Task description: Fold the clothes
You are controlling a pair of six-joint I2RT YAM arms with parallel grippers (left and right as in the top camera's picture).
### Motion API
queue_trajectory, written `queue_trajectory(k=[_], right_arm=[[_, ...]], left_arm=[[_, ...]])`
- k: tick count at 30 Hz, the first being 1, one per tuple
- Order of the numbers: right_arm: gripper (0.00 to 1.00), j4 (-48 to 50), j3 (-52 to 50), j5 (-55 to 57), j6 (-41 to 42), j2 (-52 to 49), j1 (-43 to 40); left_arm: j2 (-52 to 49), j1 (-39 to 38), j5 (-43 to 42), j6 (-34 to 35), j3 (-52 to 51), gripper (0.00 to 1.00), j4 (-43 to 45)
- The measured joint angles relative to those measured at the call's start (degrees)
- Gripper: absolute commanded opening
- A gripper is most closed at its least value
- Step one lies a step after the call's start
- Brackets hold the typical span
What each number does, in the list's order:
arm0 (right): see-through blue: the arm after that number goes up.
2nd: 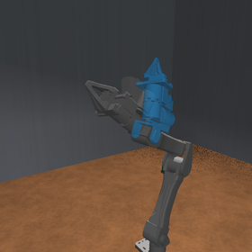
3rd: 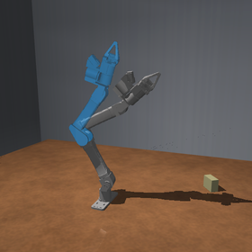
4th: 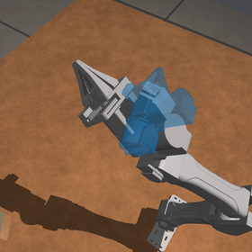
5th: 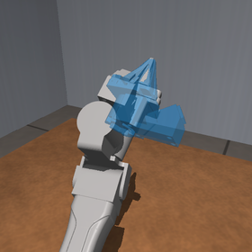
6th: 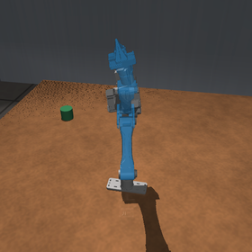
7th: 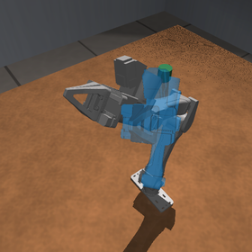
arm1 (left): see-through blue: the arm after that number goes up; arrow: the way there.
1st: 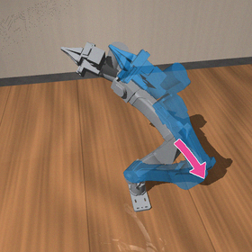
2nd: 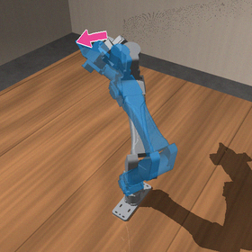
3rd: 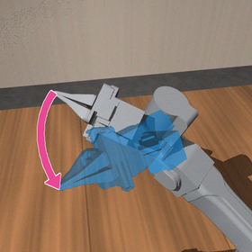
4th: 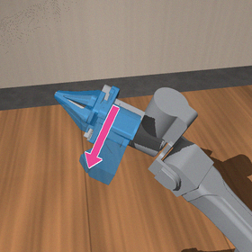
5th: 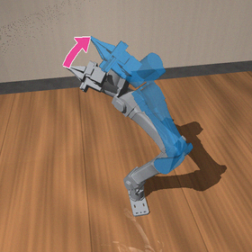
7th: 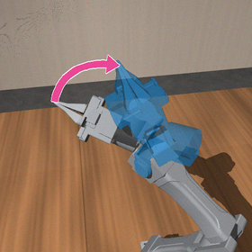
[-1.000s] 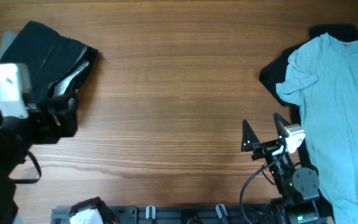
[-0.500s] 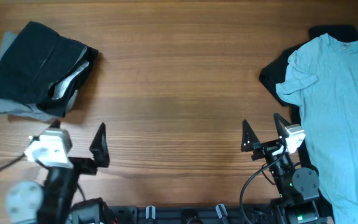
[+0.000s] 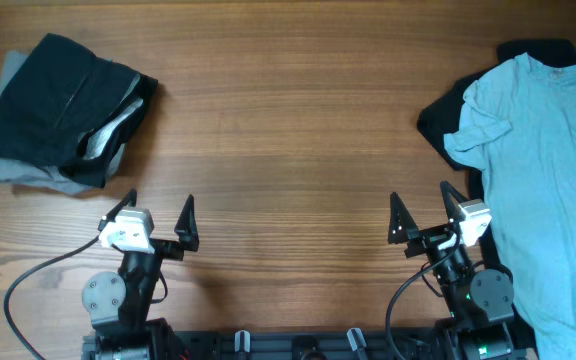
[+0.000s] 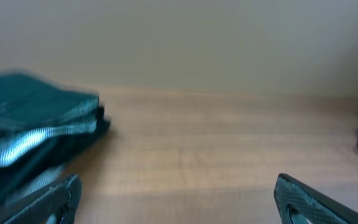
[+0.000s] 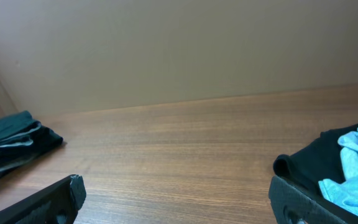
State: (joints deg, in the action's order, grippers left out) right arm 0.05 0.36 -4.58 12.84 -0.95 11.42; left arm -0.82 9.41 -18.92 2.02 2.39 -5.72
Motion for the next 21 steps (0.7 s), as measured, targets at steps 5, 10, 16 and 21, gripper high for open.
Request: queue_trajectory(k=[5, 10, 16, 21], right_arm=[[1.00, 0.00, 0.00, 0.00, 0.00, 0.00, 0.00], [1.00, 0.00, 0.00, 0.00, 0.00, 0.00, 0.00], [1.00, 0.00, 0.00, 0.00, 0.00, 0.00, 0.00], [1.00, 0.00, 0.00, 0.00, 0.00, 0.00, 0.00]], left_arm=[[0.02, 0.00, 0.00, 0.04, -1.49, 1.00, 2.80], [0.02, 0.00, 0.00, 0.04, -1.49, 1.00, 2.80], [0.02, 0.00, 0.00, 0.04, -1.49, 1.00, 2.80], [0.02, 0.00, 0.00, 0.04, -1.49, 1.00, 2.80]])
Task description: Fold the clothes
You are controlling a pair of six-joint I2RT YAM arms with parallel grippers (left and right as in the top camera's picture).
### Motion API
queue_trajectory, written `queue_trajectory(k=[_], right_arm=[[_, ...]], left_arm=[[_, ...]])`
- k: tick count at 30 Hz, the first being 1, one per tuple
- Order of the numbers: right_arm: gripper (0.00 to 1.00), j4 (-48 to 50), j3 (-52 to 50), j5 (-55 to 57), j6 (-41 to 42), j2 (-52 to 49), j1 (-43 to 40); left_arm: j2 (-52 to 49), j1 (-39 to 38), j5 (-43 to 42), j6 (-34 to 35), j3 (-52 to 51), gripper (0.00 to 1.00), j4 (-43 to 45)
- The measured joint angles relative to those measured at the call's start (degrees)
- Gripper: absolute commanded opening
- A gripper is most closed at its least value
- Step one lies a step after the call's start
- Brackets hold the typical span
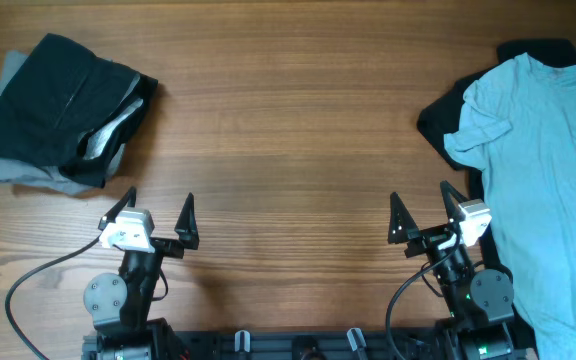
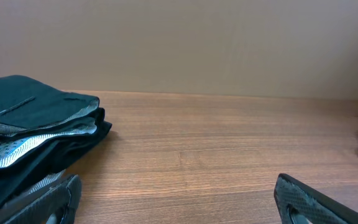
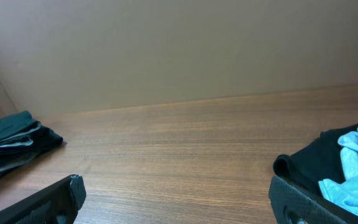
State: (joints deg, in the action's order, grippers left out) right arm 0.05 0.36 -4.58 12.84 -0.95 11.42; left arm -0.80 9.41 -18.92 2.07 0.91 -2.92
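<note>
A light blue T-shirt (image 1: pixel 543 160) lies spread loosely at the table's right edge, over a black garment (image 1: pixel 446 118). At the far left sits a folded stack of black and grey clothes (image 1: pixel 63 110), also seen in the left wrist view (image 2: pixel 30 134). My left gripper (image 1: pixel 158 212) rests open near the front edge, below the stack, nothing between its fingers. My right gripper (image 1: pixel 423 210) is open too, just left of the blue shirt's lower part. The black garment (image 3: pixel 316 163) and blue shirt (image 3: pixel 356 171) show at the right in the right wrist view.
The wooden table (image 1: pixel 288 130) stretches bare between the stack and the unfolded clothes. Cables (image 1: pixel 28 285) run along the front edge by the arm bases. A plain wall (image 2: pixel 179 43) stands behind the table.
The left wrist view was blurred and is now sharp; the left arm has settled. Nothing else has visibly changed.
</note>
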Motion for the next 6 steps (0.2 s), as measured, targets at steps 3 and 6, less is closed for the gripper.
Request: queue_trajectory(k=[3, 6], right_arm=[[1.00, 0.00, 0.00, 0.00, 0.00, 0.00, 0.00], [1.00, 0.00, 0.00, 0.00, 0.00, 0.00, 0.00]], left_arm=[[0.00, 0.00, 0.00, 0.00, 0.00, 1.00, 0.00], [0.00, 0.00, 0.00, 0.00, 0.00, 1.00, 0.00]])
